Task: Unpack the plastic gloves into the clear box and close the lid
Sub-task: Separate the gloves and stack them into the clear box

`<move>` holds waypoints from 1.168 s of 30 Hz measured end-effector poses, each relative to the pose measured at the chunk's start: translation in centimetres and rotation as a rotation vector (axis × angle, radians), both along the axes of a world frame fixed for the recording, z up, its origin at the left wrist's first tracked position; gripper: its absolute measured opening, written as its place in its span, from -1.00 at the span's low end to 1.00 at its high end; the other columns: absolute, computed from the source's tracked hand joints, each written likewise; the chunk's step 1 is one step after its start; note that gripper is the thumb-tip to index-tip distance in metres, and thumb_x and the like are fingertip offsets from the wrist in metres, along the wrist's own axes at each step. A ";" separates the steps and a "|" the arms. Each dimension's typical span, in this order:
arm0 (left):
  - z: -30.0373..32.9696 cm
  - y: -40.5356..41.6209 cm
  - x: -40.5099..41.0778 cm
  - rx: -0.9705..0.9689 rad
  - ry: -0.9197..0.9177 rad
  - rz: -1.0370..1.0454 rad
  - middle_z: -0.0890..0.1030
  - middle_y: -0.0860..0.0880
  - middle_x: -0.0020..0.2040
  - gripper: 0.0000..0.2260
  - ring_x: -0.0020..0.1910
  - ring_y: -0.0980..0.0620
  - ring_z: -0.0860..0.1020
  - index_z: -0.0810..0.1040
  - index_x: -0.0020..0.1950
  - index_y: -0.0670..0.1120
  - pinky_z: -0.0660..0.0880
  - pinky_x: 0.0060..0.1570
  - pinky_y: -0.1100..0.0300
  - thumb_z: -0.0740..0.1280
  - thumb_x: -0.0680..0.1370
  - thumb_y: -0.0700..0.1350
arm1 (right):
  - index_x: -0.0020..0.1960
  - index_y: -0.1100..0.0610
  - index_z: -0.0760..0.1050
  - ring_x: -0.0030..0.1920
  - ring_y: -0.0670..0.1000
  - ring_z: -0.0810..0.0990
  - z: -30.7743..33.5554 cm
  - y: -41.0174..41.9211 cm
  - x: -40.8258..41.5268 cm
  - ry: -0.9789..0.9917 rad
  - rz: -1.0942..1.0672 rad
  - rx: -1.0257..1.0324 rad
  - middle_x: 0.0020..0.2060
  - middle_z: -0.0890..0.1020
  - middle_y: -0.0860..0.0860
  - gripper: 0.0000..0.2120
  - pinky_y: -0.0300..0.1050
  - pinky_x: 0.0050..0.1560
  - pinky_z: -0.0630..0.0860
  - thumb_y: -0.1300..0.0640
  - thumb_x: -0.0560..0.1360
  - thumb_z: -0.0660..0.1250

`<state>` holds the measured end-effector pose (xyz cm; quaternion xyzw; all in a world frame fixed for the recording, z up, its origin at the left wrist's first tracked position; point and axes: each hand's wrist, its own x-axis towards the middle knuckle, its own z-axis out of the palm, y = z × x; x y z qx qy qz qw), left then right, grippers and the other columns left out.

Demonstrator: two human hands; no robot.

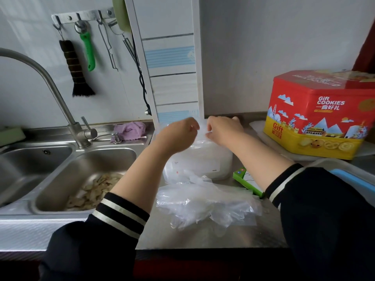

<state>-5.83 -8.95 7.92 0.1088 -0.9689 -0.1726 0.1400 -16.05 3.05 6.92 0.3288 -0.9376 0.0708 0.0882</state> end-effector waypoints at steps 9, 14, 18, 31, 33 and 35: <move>-2.1 -0.2 0.1 0.026 -0.261 -0.001 0.54 -0.09 0.30 -0.49 0.28 -0.10 0.46 0.57 0.27 -0.06 0.33 0.31 0.05 -0.10 0.68 0.11 | 0.24 0.10 0.51 0.14 0.06 0.54 1.0 3.2 -0.1 -0.304 0.170 -0.111 0.13 0.62 0.02 -0.70 -0.06 0.05 0.50 0.20 0.62 0.09; -2.7 -0.9 0.5 -0.113 -0.111 0.083 0.63 -0.10 0.11 -0.52 0.03 -0.13 0.55 0.62 0.13 -0.07 0.46 0.11 0.06 -0.07 0.67 0.07 | 0.14 -0.02 0.52 0.09 -0.18 0.57 0.4 6.8 0.5 -0.514 0.244 -0.628 -0.04 0.67 -0.17 -0.81 -0.20 0.08 0.45 0.10 0.64 0.15; -3.2 -1.1 1.0 -0.312 0.059 0.188 0.64 -0.09 -0.03 -0.64 -0.02 -0.17 0.56 0.60 0.02 -0.10 0.39 0.04 0.05 0.06 0.65 0.03 | 0.05 0.07 0.54 -0.09 -0.19 0.62 -0.8 8.3 1.8 -0.489 0.221 -1.102 -0.11 0.68 -0.06 -0.88 -0.25 0.07 0.51 0.16 0.61 0.22; -8.0 4.4 6.2 0.150 0.592 -0.102 0.60 0.08 -0.18 -0.74 -0.20 0.12 0.51 0.61 -0.06 -0.05 0.46 -0.25 0.17 0.20 0.60 0.06 | 0.31 -0.07 0.34 0.28 -0.14 0.36 -6.5 9.4 9.7 -0.401 0.289 -0.072 0.23 0.39 -0.17 -0.37 -0.12 0.23 0.38 -0.27 0.34 0.43; -10.1 5.0 6.3 0.161 0.512 -0.144 0.61 0.11 -0.10 -0.73 -0.12 0.17 0.51 0.61 -0.01 -0.02 0.45 -0.14 0.23 0.19 0.58 0.09 | 0.28 -0.01 0.38 0.21 -0.13 0.44 -7.2 9.1 9.7 -0.507 0.203 -0.226 0.14 0.43 -0.19 -0.31 -0.08 0.22 0.43 -0.40 0.30 0.34; -11.8 4.9 6.2 0.121 0.457 -0.169 0.62 0.10 -0.01 -0.71 -0.03 0.12 0.50 0.62 0.08 -0.01 0.41 -0.03 0.27 0.18 0.56 0.08 | 0.17 -0.02 0.43 0.10 -0.09 0.49 -7.5 8.8 9.4 -0.556 0.151 -0.298 0.05 0.47 -0.17 -0.27 -0.04 0.14 0.47 -0.52 0.23 0.19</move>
